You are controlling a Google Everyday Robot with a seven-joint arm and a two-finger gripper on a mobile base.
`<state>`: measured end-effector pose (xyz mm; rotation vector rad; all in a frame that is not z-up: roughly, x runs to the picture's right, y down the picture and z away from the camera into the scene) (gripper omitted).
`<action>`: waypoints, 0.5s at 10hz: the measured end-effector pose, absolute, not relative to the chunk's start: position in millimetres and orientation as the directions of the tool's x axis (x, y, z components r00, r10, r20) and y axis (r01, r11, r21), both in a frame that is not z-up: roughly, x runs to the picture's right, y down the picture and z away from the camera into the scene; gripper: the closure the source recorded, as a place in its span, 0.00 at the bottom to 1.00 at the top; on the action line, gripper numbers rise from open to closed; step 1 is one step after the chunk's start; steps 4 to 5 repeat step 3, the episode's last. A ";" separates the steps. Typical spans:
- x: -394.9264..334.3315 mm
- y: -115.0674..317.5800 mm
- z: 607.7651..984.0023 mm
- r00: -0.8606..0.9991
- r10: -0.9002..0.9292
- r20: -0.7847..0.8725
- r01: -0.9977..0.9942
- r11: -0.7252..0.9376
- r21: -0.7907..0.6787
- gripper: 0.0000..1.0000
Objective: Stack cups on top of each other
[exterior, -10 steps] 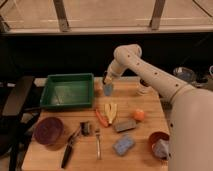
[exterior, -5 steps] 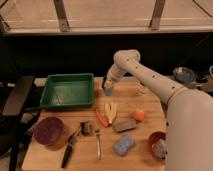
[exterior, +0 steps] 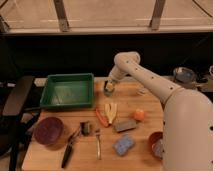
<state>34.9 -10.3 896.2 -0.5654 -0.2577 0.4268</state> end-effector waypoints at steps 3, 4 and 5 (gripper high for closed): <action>40.7 -14.0 893.3 0.877 0.467 0.114 -0.331 0.759 -0.561 0.25; 40.7 -14.0 893.3 0.877 0.467 0.114 -0.331 0.759 -0.561 0.25; 40.7 -14.0 893.3 0.877 0.467 0.114 -0.331 0.759 -0.561 0.25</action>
